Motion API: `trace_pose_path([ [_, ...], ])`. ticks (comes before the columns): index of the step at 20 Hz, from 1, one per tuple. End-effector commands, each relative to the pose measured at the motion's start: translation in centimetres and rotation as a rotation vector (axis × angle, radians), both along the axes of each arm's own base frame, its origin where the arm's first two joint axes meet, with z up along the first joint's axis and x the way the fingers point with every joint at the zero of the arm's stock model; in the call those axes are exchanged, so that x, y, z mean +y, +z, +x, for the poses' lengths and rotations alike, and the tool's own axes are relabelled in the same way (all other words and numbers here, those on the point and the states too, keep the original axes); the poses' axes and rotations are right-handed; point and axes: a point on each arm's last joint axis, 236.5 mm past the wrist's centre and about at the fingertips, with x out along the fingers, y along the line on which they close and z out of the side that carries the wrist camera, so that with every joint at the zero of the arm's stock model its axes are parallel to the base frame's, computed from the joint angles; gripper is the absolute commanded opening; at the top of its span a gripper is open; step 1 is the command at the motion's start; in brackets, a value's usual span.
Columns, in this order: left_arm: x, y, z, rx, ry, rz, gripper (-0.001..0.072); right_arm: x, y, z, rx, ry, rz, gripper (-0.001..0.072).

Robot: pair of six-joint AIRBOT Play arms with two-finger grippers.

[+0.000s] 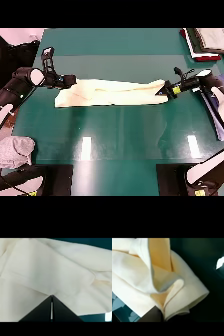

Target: Fold the shirts.

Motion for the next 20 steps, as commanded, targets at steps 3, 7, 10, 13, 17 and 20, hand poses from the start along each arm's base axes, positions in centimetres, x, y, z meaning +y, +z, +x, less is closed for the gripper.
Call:
trace_pose_path([
  [3, -2.8, -0.6, -1.8, 0.044, -0.113, -0.003, 0.0025, 0.2, 3.2, -0.1, -0.098, 0.06, -0.005, 0.0016],
  [7, -9.0, -0.9, -3.5, 0.019, -0.276, 0.015, 0.0025, -1.7, 9.6, -1.7, -0.174, 0.07, -0.013, 0.0013],
  [10, -14.0, -1.6, -3.3, 0.021, -0.366, 0.012, 0.0025, -2.4, 13.4, -2.3, -0.23, 0.042, -0.033, 0.0012],
  [13, -19.7, -2.9, -1.5, 0.026, -0.422, -0.036, 0.0024, -0.8, 16.3, -2.8, -0.302, 0.075, -0.045, 0.0012],
  [17, -26.3, -4.6, 0.9, 0.043, -0.472, -0.167, 0.0024, 3.6, 21.2, -2.2, -0.421, 0.19, -0.057, 0.0012],
  [20, -27.2, -7.0, 1.6, 0.077, -0.474, -0.176, 0.0024, 7.6, 25.5, -1.5, -0.555, 0.256, -0.065, 0.0012],
])
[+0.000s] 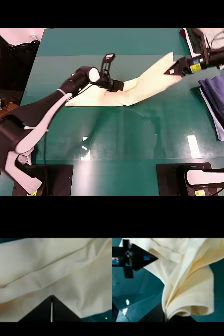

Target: Fold the shirts.

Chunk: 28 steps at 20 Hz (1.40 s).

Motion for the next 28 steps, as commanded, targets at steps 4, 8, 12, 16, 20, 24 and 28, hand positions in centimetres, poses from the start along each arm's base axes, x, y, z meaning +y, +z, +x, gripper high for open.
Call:
trace_pose_path([
  [4, -1.8, -3.7, 0.2, 0.068, -0.03, 0.002, 0.0024, 7.7, 8.8, 0.4, -0.249, 0.112, 0.008, 0.0012],
  [8, -2.0, -3.1, 0.6, 0.048, -0.027, -0.005, 0.0025, 11.5, 9.9, 0.5, -0.294, 0.2, 0.019, 0.0012],
  [12, -0.1, -0.7, 2.0, 0.019, -0.041, 0.039, 0.0025, 14.2, 7.1, 0.7, -0.239, 0.25, 0.027, 0.0012],
  [16, 6.8, 4.2, 5.2, -0.03, 0.011, 0.127, 0.0025, 15.3, 5.0, 1.2, -0.201, 0.251, 0.032, 0.0012],
  [20, 19.3, 11.7, 8.1, -0.16, 0.162, 0.342, 0.0025, 18.1, 4.7, 1.8, -0.232, 0.249, 0.053, 0.0013],
  [24, 27.8, 18.7, 7.0, -0.225, 0.315, 0.358, 0.0025, 23.5, 3.1, 3.1, -0.281, 0.229, 0.092, 0.0015],
  [28, 30.6, 22.1, 5.0, -0.257, 0.352, 0.37, 0.0025, 31.0, -1.8, 2.6, -0.31, 0.28, 0.107, 0.0018],
])
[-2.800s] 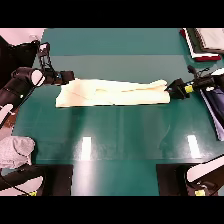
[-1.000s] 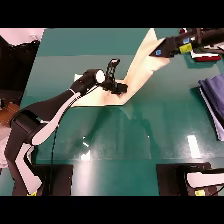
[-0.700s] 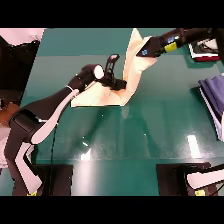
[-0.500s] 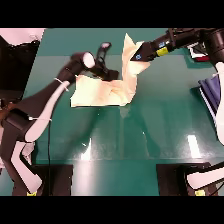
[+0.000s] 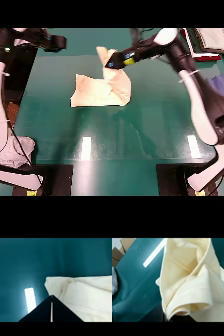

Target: Fold the shirts.

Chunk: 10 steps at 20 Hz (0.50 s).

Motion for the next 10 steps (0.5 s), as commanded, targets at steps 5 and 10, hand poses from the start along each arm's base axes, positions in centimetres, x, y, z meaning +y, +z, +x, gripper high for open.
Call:
trace_pose_path([
  [5, 3.2, 1.8, -2.5, 0.025, 0.035, 0.047, 0.0025, 11.8, -5.2, -1.9, -0.117, 0.091, 0.036, 0.0643],
  [10, 3.1, 1.4, -3.0, 0.05, 0.01, 0.058, 0.0025, 0.9, -8.1, -2.8, 0.073, 0.089, -0.126, 0.0558],
])
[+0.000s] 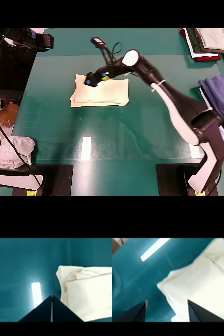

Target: Fold the shirts.

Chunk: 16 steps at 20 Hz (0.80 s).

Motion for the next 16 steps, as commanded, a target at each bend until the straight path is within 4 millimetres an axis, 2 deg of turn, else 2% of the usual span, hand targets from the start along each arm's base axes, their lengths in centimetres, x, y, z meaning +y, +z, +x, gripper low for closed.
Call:
trace_pose_path([
  [1, -0.2, -0.2, -0.4, 0.019, -0.014, -0.004, 0.0025, -7.6, -2.7, -0.8, 0.135, -0.03, -0.106, 0.0558],
  [4, -0.6, -0.2, -0.5, 0.021, -0.023, -0.02, 0.0025, -15.7, -5.2, 0.3, 0.277, -0.215, -0.125, 0.0558],
  [6, -0.7, -0.2, -0.5, 0.021, -0.025, -0.024, 0.0025, -20.0, -7.2, 0.9, 0.369, -0.334, -0.123, 0.0558],
  [7, -0.9, -0.3, -0.5, 0.024, -0.028, -0.029, 0.0025, -21.4, -8.2, 1.0, 0.408, -0.377, -0.123, 0.0561],
  [8, -1.1, -0.5, -0.6, 0.029, -0.032, -0.036, 0.0025, -22.7, -9.3, 1.0, 0.441, -0.412, -0.125, 0.0594],
  [9, -1.3, -0.9, -0.6, 0.039, -0.036, -0.044, 0.0026, -23.3, -10.2, 1.0, 0.46, -0.442, -0.117, 0.0675],
  [10, -1.7, -1.3, -0.7, 0.051, -0.044, -0.057, 0.0026, -23.4, -10.7, 1.3, 0.483, -0.48, -0.078, 0.0706],
  [13, -2.3, -2.2, -0.8, 0.072, -0.055, -0.08, 0.0025, -22.2, -11.3, 1.9, 0.504, -0.511, 0.008, 0.0703],
  [16, -2.4, -2.1, -0.7, 0.066, -0.055, -0.083, 0.0025, -19.3, -12.3, 2.3, 0.544, -0.454, 0.034, 0.0702],
])
